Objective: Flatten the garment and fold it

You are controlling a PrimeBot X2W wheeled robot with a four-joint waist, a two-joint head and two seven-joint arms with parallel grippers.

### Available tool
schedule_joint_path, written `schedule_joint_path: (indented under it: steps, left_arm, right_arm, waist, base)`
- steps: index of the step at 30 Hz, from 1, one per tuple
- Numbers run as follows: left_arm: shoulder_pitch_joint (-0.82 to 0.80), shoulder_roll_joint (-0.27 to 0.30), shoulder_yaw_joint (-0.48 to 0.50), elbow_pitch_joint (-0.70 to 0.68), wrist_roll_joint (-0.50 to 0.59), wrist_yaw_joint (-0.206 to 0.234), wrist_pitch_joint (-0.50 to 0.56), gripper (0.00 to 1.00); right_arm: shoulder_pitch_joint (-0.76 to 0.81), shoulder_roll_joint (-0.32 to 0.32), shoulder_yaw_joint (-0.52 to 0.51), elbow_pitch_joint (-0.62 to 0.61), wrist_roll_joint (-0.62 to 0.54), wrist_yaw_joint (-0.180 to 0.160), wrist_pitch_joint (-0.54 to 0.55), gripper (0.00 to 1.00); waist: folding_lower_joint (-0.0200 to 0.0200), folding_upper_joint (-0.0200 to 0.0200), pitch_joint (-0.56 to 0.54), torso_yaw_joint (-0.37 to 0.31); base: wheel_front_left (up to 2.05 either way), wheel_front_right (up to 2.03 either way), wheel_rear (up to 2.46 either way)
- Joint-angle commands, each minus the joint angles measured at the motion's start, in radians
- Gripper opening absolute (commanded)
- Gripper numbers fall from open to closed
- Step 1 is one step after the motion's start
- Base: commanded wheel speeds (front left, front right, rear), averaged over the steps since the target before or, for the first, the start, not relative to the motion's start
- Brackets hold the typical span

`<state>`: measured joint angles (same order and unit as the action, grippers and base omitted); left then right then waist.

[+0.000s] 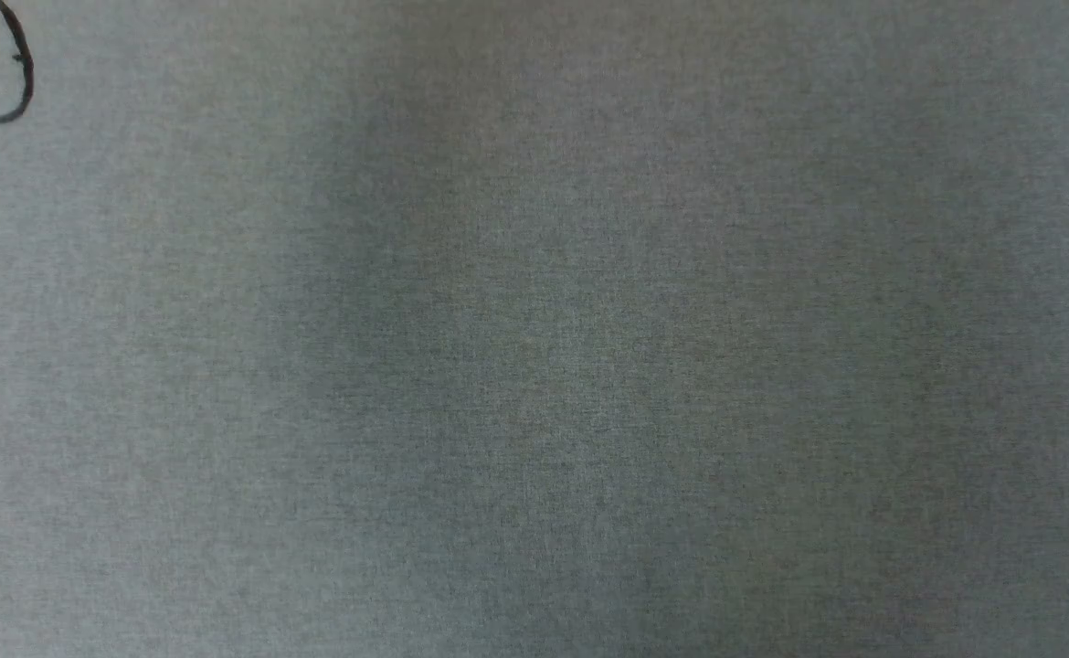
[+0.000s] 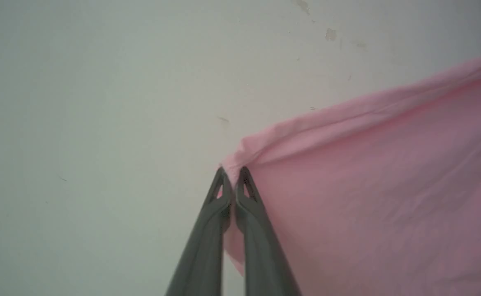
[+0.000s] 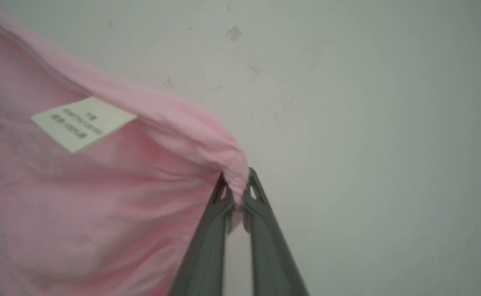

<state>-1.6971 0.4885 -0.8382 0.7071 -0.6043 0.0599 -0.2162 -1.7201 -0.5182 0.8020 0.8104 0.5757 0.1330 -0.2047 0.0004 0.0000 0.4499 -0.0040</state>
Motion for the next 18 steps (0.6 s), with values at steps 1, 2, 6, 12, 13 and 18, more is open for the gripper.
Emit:
schedule_joint_path:
  steps: [1,2,6,12,13,18]
  left_arm:
    - [0.040,-0.010,0.015,0.009,-0.018,0.007,-0.019,0.00]
    - [0.063,-0.012,0.022,0.011,-0.026,0.008,-0.027,0.00]
    - [0.194,-0.016,0.041,-0.008,-0.041,0.009,-0.043,0.00]
    - [0.526,0.009,0.144,-0.183,-0.026,0.043,-0.045,0.00]
    - [0.592,0.012,0.173,-0.218,-0.026,0.053,-0.045,0.00]
    - [0.952,0.036,0.224,-0.364,-0.010,0.078,-0.045,0.00]
  right_arm:
    - [0.015,0.011,0.015,0.015,0.003,-0.002,-0.014,0.00]
    - [0.032,0.015,0.031,0.018,0.003,-0.002,-0.019,0.00]
    - [0.133,0.029,0.096,0.010,0.012,-0.002,-0.040,0.00]
    - [0.382,0.023,0.169,-0.078,0.081,-0.002,-0.055,0.00]
    - [0.431,0.014,0.183,-0.105,0.094,-0.002,-0.056,0.00]
    - [0.664,-0.060,0.252,-0.242,0.133,-0.002,-0.057,0.00]
  waist:
    - [-0.0004,0.0000,0.049,0.004]
    - [-0.0004,0.0000,0.050,0.005]
    - [-0.0004,0.0000,0.037,0.004]
    - [-0.0004,0.0000,-0.037,-0.013]
    - [-0.0004,0.0000,-0.055,-0.016]
    - [-0.0004,0.0000,-0.152,-0.034]
  base:
    - [0.00,0.00,0.00]
    - [0.00,0.00,0.00]
    - [0.00,0.00,0.00]
    - [0.00,0.00,0.00]
    - [0.00,0.00,0.00]
    - [0.00,0.00,0.00]
